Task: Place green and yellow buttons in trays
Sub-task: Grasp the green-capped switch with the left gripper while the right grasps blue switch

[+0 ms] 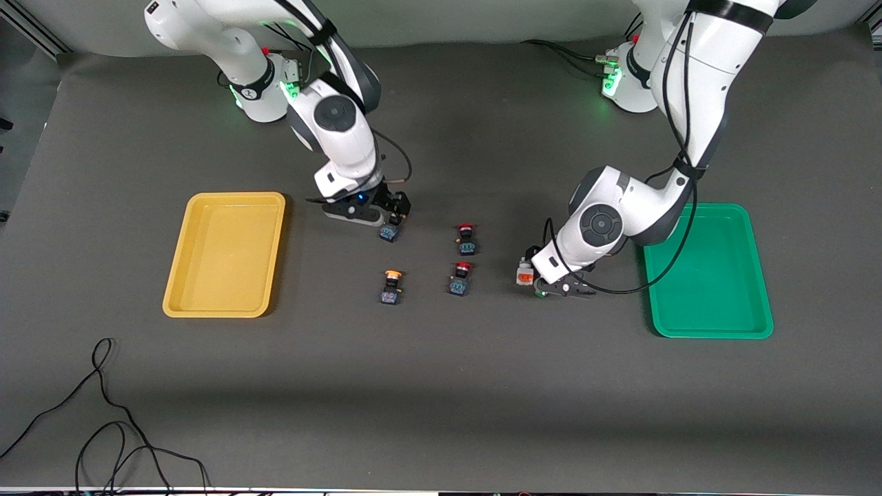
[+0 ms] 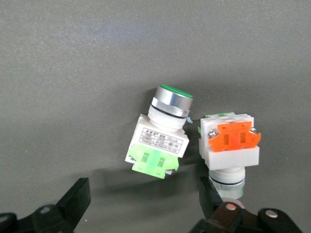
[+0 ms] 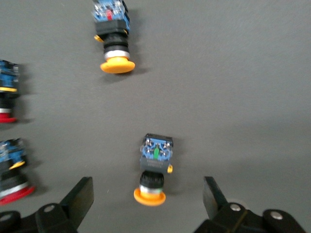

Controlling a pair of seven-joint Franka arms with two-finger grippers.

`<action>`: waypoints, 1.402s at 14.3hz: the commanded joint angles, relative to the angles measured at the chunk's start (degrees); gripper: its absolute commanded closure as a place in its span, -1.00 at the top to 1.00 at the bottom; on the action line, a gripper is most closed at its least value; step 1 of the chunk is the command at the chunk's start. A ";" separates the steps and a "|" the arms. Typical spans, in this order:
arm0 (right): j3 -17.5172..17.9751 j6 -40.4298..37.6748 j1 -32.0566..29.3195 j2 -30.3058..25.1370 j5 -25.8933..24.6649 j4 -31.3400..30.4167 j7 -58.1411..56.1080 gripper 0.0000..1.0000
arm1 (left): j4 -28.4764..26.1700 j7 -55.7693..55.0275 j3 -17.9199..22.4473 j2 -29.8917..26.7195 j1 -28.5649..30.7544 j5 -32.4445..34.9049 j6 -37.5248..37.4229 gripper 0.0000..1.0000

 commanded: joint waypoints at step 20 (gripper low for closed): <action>-1.20 -23.72 0.77 -3.22 -1.67 16.88 0.96 -0.32 | 3.50 -0.26 0.80 2.93 0.19 2.71 3.34 -1.00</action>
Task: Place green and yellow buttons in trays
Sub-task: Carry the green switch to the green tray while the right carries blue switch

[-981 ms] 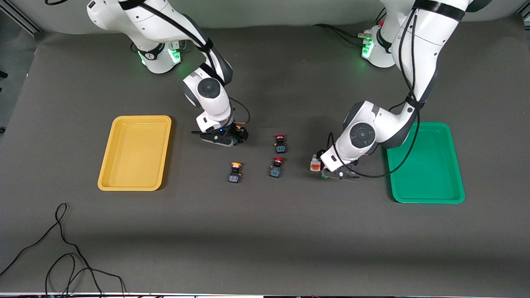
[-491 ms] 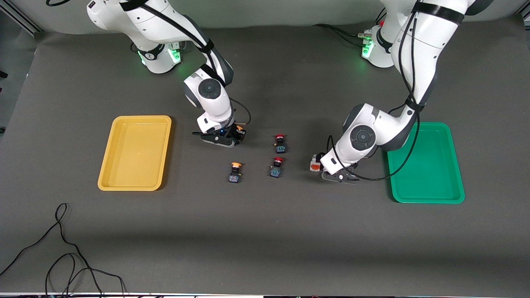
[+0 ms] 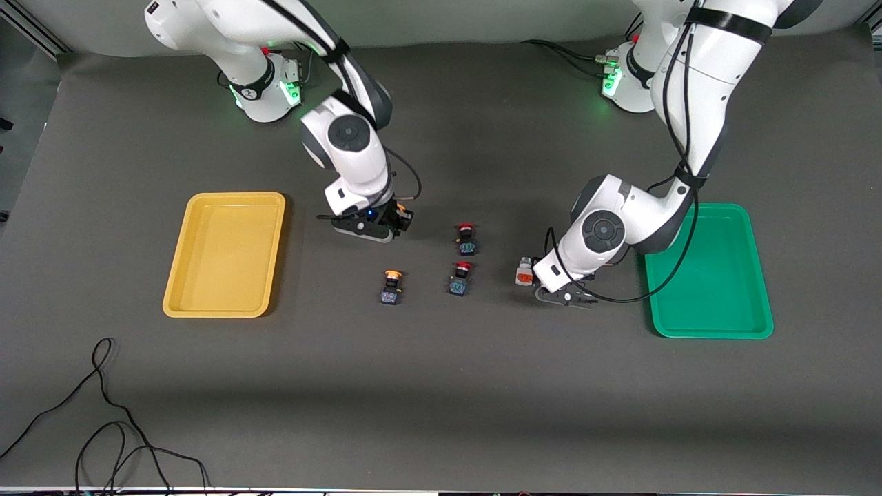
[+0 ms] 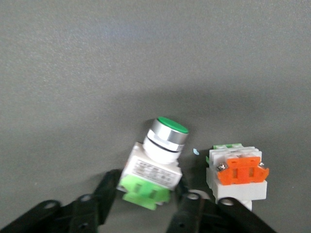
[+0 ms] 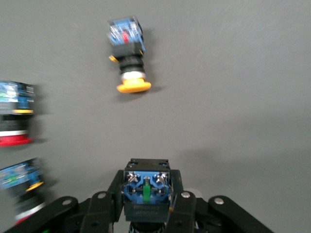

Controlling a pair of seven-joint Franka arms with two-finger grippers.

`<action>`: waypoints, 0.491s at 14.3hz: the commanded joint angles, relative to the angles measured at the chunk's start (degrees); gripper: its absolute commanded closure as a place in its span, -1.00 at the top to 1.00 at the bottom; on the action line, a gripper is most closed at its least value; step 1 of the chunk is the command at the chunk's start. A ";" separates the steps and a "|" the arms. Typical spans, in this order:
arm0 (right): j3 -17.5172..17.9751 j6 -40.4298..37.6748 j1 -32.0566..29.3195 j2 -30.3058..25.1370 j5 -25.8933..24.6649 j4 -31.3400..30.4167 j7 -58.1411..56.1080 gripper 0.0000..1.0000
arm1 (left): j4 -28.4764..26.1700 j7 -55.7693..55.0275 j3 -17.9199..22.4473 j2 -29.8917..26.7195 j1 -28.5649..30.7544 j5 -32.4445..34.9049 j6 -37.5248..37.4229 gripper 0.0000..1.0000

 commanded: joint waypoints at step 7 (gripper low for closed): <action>-11.73 -25.39 -0.80 -6.35 -0.62 15.12 -27.05 -0.32 | 2.99 1.11 0.05 -2.11 1.02 0.98 -3.32 -1.00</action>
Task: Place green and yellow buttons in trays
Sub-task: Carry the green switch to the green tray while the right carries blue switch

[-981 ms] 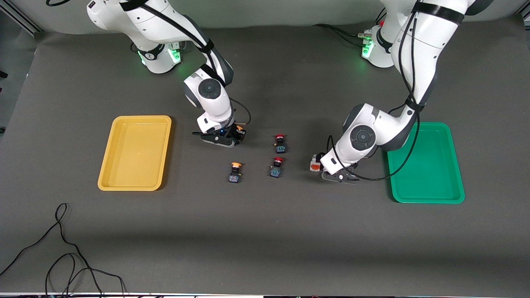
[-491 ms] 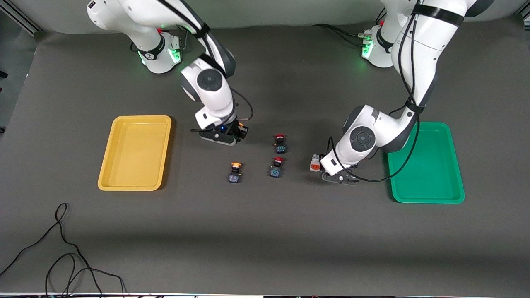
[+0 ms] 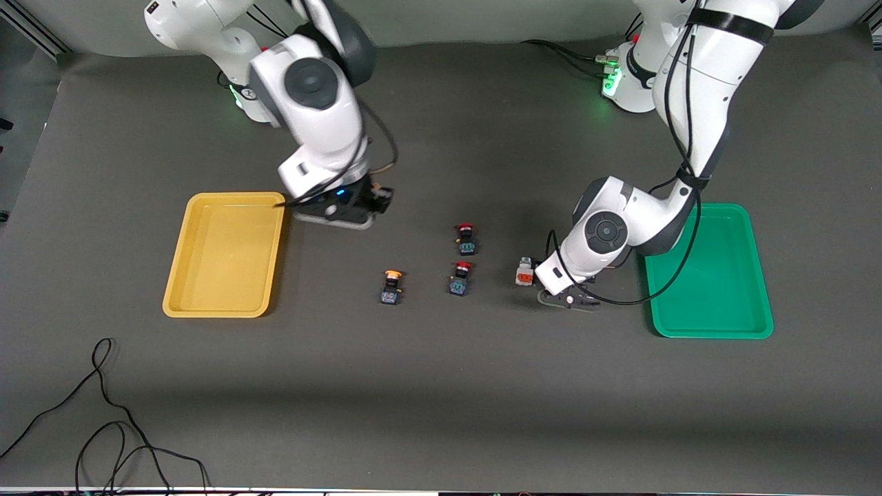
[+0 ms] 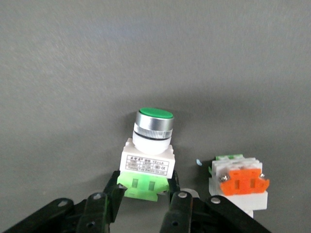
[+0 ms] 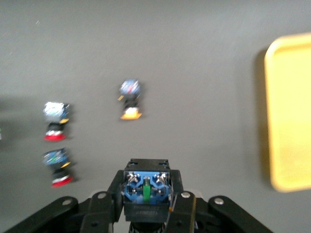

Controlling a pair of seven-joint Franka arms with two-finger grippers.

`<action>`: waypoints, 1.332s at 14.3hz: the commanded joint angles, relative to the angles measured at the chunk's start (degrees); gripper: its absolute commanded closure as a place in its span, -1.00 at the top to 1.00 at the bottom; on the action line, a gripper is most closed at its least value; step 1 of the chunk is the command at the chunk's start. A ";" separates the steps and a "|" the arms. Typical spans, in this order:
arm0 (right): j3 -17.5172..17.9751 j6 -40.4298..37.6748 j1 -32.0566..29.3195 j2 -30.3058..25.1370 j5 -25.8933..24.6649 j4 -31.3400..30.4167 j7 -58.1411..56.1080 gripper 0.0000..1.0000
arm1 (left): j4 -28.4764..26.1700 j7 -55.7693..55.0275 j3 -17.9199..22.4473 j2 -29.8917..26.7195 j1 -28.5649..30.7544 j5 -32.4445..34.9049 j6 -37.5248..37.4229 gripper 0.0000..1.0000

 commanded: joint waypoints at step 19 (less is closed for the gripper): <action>-44.10 36.39 0.05 0.56 17.32 -35.26 -77.99 -0.32 | -4.63 29.86 -0.12 -12.99 26.37 -0.15 -20.18 -1.00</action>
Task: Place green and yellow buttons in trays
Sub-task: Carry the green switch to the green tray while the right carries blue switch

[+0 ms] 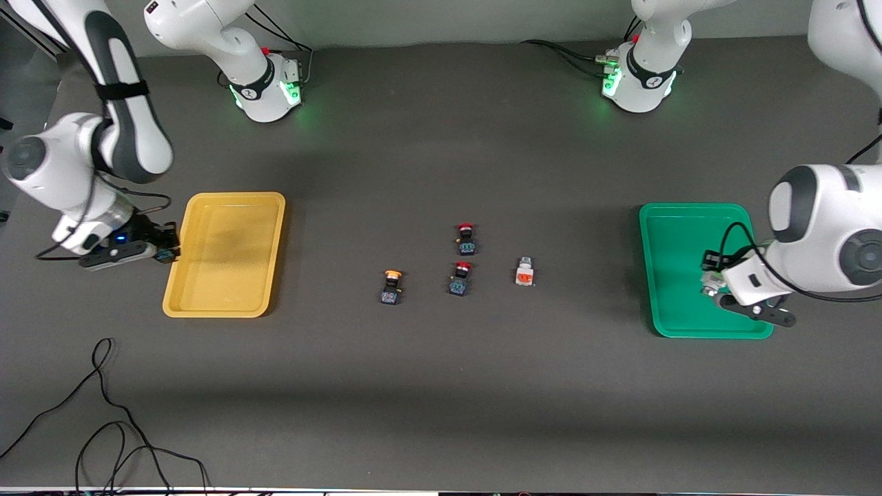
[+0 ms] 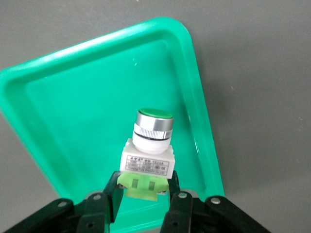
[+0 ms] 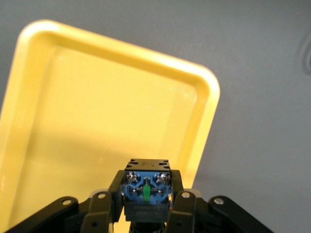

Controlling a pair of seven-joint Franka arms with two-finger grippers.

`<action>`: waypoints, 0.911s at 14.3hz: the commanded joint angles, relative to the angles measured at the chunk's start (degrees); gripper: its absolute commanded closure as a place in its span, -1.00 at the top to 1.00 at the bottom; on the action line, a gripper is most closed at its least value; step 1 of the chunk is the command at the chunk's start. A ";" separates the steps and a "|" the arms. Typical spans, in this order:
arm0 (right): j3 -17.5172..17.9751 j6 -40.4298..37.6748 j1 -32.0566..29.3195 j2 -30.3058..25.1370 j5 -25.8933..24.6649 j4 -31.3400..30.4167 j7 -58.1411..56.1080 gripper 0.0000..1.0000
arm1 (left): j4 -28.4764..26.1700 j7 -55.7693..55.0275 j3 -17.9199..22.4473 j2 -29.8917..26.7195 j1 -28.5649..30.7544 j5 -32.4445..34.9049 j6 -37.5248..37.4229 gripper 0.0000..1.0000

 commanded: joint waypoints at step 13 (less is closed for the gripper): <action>3.26 -2.15 0.73 16.30 38.40 5.89 -26.16 0.99 | -10.21 -16.88 -0.39 4.32 0.87 0.48 13.99 -1.00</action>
